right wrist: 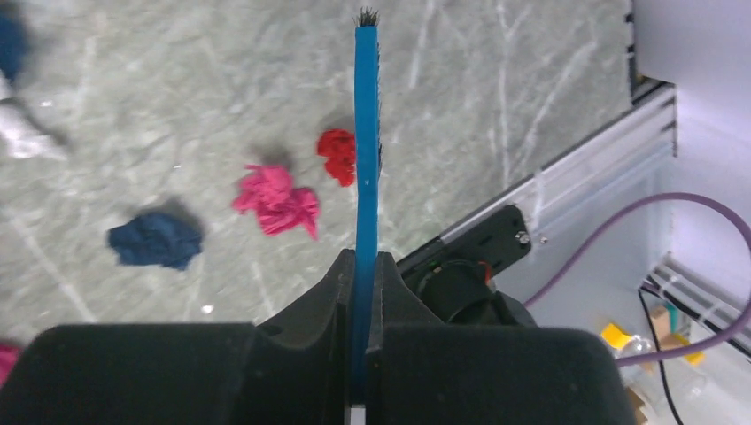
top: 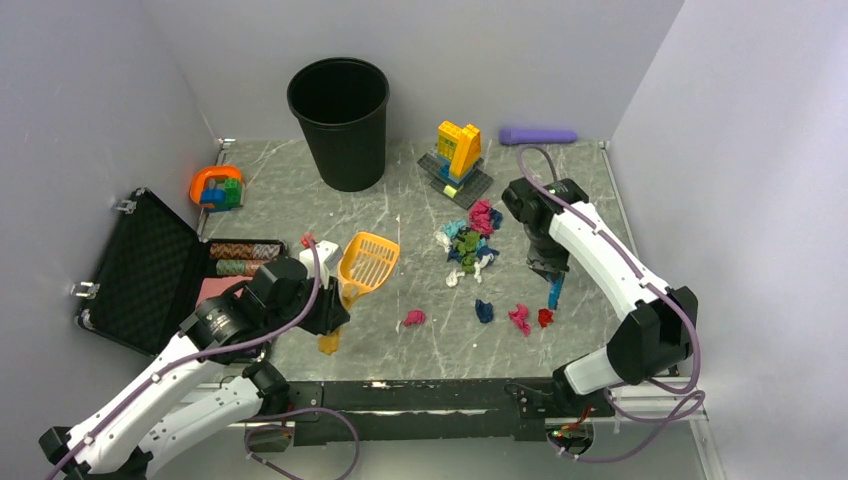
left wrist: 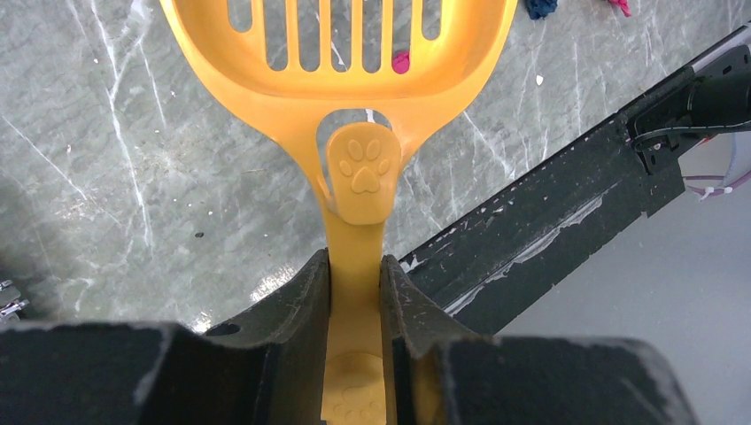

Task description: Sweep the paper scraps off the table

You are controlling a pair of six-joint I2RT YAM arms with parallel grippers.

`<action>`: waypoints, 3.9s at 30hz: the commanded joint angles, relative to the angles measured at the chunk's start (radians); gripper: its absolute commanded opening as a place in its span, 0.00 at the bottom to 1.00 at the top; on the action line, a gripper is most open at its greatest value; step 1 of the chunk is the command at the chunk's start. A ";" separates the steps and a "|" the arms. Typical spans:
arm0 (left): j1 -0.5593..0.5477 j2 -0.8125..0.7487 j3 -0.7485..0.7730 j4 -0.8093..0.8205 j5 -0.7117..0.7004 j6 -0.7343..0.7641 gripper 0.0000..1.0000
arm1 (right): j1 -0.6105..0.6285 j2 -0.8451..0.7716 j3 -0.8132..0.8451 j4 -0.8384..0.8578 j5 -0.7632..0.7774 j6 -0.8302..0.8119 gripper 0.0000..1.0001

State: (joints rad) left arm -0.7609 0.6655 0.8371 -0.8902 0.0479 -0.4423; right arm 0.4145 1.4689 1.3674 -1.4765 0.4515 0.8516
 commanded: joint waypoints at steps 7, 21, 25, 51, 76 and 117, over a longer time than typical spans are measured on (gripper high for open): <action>-0.004 -0.045 0.003 -0.022 -0.001 0.004 0.26 | -0.008 -0.038 -0.209 -0.024 0.094 0.098 0.00; -0.004 -0.023 0.009 0.009 -0.007 0.026 0.26 | 0.157 0.211 0.033 0.194 -0.308 0.302 0.00; -0.004 0.010 0.029 0.017 -0.021 0.043 0.26 | 0.156 0.328 0.355 0.125 -0.336 0.324 0.00; -0.003 0.089 0.100 0.040 -0.281 0.009 0.24 | 0.538 0.314 0.238 0.490 -0.753 -0.503 0.00; 0.063 0.284 0.106 0.139 -0.293 -0.003 0.19 | 0.342 0.292 0.341 0.558 -0.585 -0.652 0.00; 0.065 0.681 0.148 0.144 0.075 0.154 0.20 | 0.116 0.491 0.767 0.100 -0.102 -0.440 0.00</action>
State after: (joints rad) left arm -0.6941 1.3239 0.9157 -0.7273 0.0170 -0.3470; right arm 0.5404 1.9774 2.1063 -1.2434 0.0998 0.4366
